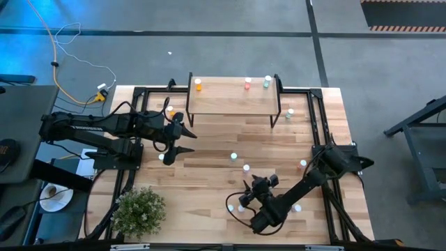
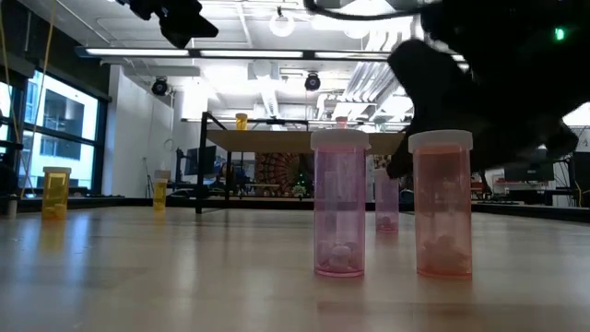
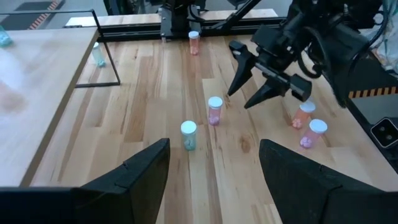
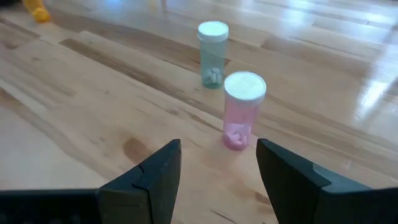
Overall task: Pick and place medicine bottles onto shelf by color
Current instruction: Put the top purple pill bottle on the shelf
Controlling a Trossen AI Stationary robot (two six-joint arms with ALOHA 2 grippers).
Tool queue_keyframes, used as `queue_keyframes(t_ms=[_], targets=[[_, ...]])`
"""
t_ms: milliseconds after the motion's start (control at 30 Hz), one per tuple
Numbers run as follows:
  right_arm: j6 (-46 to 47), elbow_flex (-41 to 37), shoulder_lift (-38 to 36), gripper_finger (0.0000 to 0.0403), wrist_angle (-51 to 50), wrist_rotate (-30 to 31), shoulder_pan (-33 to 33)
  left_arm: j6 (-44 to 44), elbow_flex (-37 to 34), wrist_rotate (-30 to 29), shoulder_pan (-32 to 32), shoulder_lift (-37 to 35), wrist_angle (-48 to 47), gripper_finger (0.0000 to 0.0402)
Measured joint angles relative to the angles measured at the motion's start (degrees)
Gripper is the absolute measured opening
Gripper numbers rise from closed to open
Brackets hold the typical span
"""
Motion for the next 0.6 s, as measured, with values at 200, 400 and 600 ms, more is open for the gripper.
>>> queue_keyframes(t_ms=[200,400,600], targets=[[4.15,0.00,3.74,0.0201,-1.20,1.12,-0.45,0.00,0.00,0.00,0.00,0.00,-0.08,0.0236],[8.99,0.00,5.33,0.0201,-1.85,3.26,-1.38,0.01,0.00,0.00,0.00,0.00,-0.05,0.0236],[9.30,0.00,5.17,0.0201,-2.67,3.48,-2.05,0.02,0.00,0.00,0.02,0.00,-0.06,0.0236]])
